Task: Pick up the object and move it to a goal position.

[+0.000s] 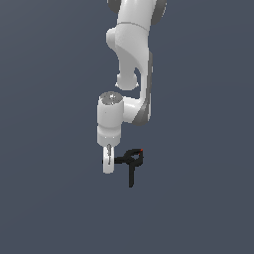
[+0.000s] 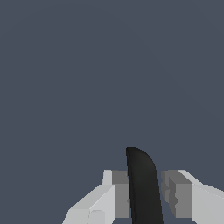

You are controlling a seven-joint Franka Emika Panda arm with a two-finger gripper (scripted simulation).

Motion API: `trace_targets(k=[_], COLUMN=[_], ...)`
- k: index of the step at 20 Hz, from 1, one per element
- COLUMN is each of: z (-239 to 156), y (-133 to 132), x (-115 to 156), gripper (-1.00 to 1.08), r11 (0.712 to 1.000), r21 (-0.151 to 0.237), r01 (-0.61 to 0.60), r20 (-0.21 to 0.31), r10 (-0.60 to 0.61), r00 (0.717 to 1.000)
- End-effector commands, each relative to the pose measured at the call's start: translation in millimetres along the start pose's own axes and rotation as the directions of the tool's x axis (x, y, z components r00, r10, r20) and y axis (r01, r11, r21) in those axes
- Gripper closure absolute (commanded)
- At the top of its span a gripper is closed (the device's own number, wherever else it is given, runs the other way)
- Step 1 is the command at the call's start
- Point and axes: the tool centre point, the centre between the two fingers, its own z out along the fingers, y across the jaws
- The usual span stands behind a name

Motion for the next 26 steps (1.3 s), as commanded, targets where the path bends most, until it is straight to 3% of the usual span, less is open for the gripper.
trace_targets(k=[1,15,26], z=[-4.8,-18.1,-20.2], y=[-6.2,-28.7,-35.4], x=[-4.9,-26.2,-32.4], gripper=[1.08,1.08,1.08], r11=[0.999,0.969,0.952], r21=[0.031,0.161,0.202], r01=[-0.036,-0.185,-0.23], r20=[-0.032,-0.17,-0.212], r10=[0.037,0.212,0.272], r00=[0.999,0.962,0.939])
